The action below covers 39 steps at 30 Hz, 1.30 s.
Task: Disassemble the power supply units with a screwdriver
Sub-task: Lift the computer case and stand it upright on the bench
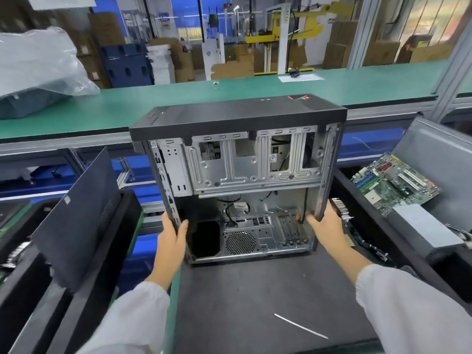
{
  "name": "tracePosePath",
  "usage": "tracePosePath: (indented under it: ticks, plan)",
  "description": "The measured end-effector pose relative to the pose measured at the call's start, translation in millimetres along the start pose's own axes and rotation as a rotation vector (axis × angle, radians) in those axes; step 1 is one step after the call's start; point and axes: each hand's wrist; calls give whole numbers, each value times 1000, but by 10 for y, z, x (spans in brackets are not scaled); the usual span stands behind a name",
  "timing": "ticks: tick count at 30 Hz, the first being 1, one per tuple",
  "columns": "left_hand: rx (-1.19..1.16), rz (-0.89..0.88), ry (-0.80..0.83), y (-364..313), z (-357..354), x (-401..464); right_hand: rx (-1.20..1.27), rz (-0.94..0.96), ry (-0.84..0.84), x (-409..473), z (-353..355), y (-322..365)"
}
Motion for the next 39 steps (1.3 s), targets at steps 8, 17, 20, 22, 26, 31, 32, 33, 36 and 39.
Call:
tracePosePath:
  ticks: [8,17,20,22,26,31,32,33,36,39]
  plan:
    - [5,287,108,-103,99,22,-87,-6,511,78,304,-66]
    - [53,265,41,-237,27,74,-225,84,419,162,302,-26]
    - [131,208,69,-260,51,109,-283,56,429,219,295,-26]
    - [202,172,92,-260,68,124,-264,7,454,282,298,-19]
    - [143,228,125,-274,113,192,-152,-146,490,414,295,93]
    - [-85,367,-70,-367,-63,334,101,-344,358,449,108,186]
    - [-82,370,-116,-369,-106,359,137,-358,333,455,74,199]
    - [-90,375,-145,-374,-135,384,169,-373,303,458,45,216]
    - [-121,376,-175,-363,-146,456,236,-421,219,455,-18,264]
    - [-155,341,-233,-356,-183,481,247,-426,166,472,-53,248]
Point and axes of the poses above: each hand's wrist, its own x-axis towards the middle knuckle, its own z-axis out of the back of the hand, y = z × x, and after that the axes turned 13 degrees about -x, right-handed
